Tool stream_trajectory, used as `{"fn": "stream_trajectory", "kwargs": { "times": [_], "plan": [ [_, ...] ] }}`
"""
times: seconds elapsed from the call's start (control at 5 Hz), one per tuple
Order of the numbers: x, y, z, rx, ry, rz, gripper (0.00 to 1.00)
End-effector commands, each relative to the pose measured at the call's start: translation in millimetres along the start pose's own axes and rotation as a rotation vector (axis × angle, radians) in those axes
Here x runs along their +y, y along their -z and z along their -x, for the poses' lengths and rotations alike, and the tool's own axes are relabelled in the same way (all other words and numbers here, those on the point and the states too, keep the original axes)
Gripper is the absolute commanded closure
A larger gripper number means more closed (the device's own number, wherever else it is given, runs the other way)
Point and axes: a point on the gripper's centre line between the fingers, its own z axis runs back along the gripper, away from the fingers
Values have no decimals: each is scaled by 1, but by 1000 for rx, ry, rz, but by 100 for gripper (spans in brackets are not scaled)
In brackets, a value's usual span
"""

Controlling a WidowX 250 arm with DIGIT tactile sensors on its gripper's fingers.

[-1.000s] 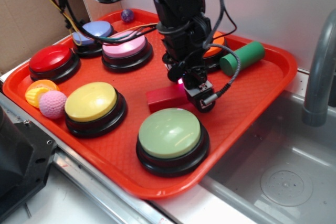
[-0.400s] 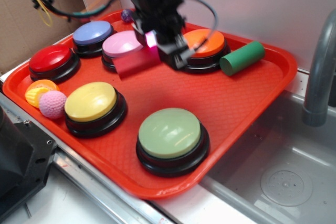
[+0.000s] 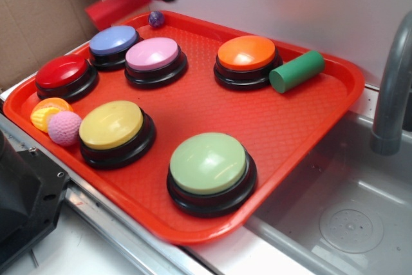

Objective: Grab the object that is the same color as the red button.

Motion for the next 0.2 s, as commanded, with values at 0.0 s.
{"fn": "stream_trajectory", "kwargs": {
  "times": [0.0],
  "plan": [
    [10,-23,1,-18,-64,-69,100]
  ]
}}
